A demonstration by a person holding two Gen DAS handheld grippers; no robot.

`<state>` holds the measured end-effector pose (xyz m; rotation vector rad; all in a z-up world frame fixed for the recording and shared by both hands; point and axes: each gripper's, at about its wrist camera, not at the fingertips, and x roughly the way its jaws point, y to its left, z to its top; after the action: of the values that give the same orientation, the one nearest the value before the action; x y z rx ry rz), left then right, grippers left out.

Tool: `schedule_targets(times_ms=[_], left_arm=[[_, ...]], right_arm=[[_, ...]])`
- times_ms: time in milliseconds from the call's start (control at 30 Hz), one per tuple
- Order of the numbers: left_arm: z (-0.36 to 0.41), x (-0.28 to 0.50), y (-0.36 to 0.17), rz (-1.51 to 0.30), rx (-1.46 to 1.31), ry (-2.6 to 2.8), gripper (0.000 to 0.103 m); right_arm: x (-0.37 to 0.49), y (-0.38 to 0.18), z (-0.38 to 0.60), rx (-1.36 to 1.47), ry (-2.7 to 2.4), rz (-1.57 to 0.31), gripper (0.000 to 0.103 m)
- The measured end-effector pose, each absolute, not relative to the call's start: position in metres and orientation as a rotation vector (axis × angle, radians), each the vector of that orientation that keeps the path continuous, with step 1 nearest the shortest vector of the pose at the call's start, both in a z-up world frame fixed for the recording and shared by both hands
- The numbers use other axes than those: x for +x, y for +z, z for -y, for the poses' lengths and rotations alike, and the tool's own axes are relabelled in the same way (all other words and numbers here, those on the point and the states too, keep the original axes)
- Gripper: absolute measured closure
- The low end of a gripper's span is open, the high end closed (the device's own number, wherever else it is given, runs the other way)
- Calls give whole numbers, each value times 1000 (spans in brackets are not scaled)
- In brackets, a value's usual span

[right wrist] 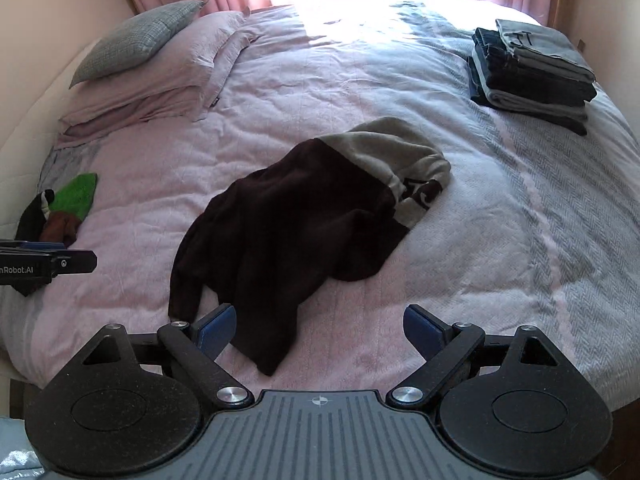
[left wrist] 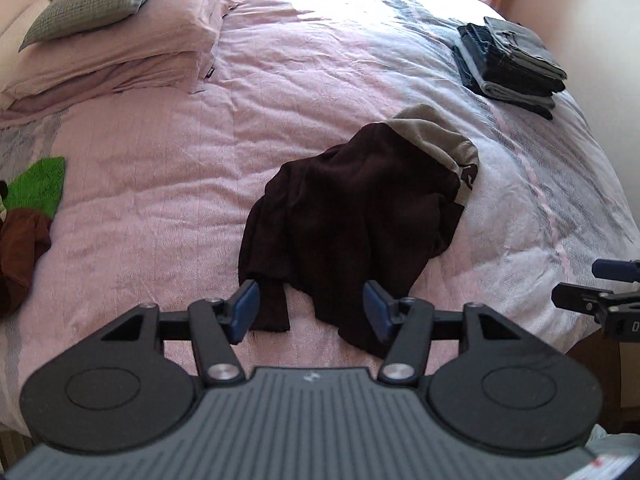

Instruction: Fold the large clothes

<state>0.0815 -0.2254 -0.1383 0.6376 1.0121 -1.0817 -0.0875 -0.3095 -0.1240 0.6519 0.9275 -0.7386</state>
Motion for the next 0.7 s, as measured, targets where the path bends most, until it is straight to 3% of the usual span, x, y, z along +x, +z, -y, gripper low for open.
schedule_targets(times_ms=[700], left_arm=[[163,95,-129,-927,747,-1267,40]], right_arm=[[-70,-120,205,741,-890,-870,14]])
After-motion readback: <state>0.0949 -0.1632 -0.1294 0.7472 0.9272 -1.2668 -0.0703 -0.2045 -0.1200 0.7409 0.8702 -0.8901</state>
